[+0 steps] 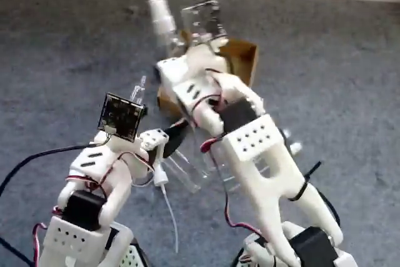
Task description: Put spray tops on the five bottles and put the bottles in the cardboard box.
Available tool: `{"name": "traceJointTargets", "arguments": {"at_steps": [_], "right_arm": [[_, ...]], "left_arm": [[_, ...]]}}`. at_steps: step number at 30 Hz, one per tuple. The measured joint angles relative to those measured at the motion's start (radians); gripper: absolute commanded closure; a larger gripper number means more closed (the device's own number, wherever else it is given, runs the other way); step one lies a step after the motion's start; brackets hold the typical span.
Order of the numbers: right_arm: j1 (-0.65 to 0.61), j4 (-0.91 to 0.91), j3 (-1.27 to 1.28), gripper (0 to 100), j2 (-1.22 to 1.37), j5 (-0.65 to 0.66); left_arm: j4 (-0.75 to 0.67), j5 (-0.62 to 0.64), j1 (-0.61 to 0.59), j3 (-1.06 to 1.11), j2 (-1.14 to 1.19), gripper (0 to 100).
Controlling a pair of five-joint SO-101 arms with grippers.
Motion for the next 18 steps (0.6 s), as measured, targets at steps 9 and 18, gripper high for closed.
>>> {"name": "traceJointTargets", "arguments": {"at_steps": [9, 18], "right_arm": [[-0.066, 0.238, -0.052, 99.5, -0.041, 0.000], [-0.029, 0.279, -0.049, 99.5, -0.239, -0.002]], "left_arm": [[-0.160, -0.003, -0.074, 0.080, 0.000, 71], [-0.172, -0.009, -0.080, 0.083, 0.008, 71]]}}
